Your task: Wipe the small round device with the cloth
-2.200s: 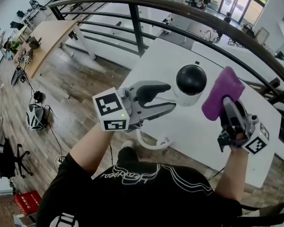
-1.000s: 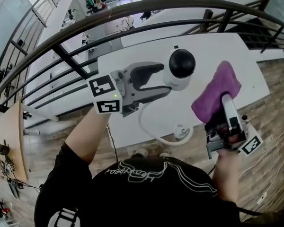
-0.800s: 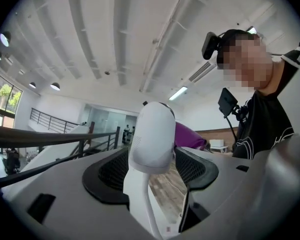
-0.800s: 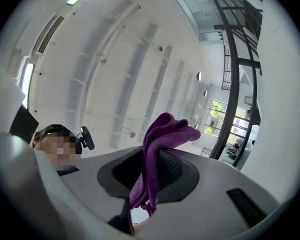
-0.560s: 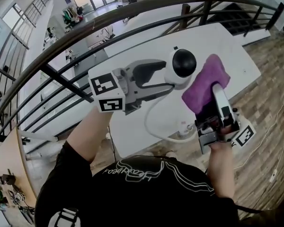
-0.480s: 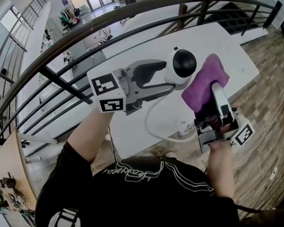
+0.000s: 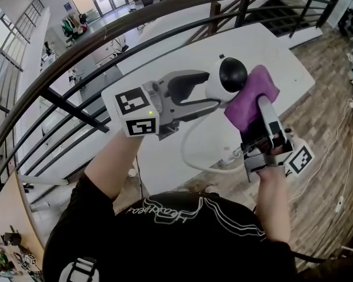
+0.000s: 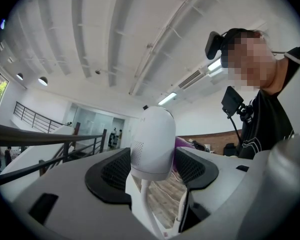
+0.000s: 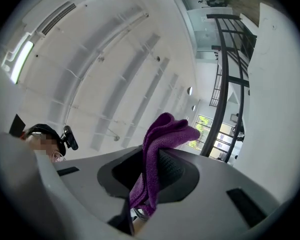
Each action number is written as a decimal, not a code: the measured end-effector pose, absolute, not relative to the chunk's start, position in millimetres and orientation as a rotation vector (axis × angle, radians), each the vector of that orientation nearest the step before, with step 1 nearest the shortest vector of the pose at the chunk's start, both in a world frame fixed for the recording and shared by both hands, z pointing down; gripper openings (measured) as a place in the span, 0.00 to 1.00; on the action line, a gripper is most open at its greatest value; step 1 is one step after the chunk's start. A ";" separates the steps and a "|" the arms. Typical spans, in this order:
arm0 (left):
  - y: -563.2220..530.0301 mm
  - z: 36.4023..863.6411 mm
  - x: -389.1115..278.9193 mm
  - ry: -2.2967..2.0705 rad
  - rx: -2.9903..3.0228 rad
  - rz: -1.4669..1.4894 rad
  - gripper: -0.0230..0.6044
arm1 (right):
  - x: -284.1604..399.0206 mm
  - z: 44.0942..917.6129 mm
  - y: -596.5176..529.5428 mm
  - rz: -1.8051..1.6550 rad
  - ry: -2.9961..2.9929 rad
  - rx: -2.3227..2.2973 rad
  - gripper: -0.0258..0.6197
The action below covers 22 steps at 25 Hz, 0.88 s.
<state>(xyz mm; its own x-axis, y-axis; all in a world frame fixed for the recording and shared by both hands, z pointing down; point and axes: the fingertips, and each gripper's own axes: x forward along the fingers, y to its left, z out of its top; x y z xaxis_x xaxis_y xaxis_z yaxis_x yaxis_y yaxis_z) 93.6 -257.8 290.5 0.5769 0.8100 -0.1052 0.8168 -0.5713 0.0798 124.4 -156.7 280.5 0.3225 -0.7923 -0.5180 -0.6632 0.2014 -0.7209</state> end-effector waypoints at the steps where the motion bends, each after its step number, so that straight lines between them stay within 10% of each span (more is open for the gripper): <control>1: -258.0 290.3 92.9 1.394 2.681 -0.088 0.49 | 123.6 281.4 -158.0 -0.166 1.392 -1.533 0.14; 22: -252.7 295.3 92.5 1.468 2.632 -0.078 0.49 | 118.2 310.0 -150.4 -0.414 1.551 -2.110 0.14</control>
<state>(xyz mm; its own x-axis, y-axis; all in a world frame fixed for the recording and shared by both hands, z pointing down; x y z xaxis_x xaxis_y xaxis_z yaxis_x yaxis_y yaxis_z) 92.5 -252.7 295.3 0.5264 0.8435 -0.1067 0.8500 -0.5197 0.0857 118.2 -150.4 310.0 0.3097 -0.9499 -0.0419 -0.8029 -0.2376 -0.5467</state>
